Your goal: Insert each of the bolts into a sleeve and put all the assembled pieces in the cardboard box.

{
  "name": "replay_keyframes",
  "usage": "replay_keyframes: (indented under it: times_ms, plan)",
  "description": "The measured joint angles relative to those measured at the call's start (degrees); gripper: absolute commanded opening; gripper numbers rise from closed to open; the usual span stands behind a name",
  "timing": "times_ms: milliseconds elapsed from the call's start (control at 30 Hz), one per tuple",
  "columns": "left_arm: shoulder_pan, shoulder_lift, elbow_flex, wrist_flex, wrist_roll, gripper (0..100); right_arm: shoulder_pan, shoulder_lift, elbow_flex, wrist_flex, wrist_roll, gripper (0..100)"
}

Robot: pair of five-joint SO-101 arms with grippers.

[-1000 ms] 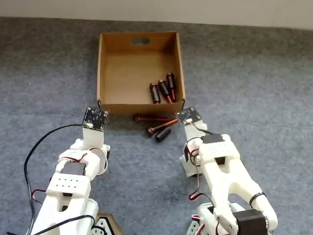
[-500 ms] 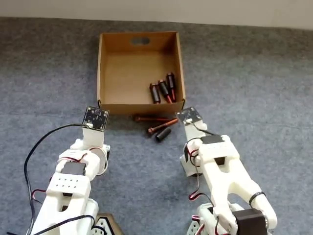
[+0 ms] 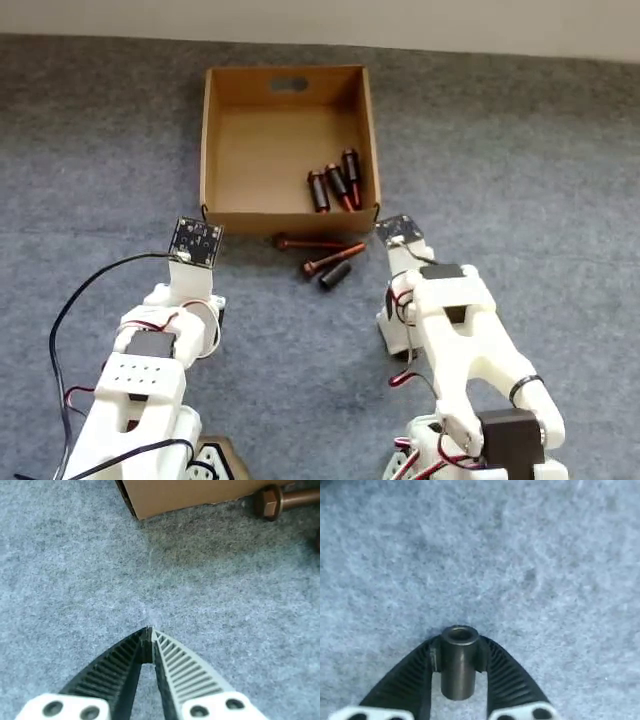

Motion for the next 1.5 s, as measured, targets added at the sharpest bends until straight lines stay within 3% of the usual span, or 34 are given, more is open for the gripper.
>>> replay_keyframes:
  times_ms: [167,500,733,1033,1233,1500]
  plan:
    - [0.0,0.0,0.0,0.0,0.0,1,-0.35,-8.88,-0.97,4.04,0.0,0.5]
    - [0.0,0.0,-0.09,0.7,0.0,5,-0.44,-49.49,9.49,5.71,-2.55,0.5]
    - [0.0,0.09,-7.82,13.36,-3.34,10,-0.44,-60.31,15.91,4.66,-9.05,0.5]
    - [2.99,0.62,-20.13,25.58,-7.3,10,-0.44,-64.26,24.09,-0.97,-10.2,0.5]
    - [9.93,15.82,-33.41,32.79,-7.3,10,-0.09,-69.63,26.99,-1.05,-13.54,0.5]
    - [23.03,42.29,-51.96,37.36,-7.3,10,8.18,-78.33,30.86,-0.88,-13.8,0.5]
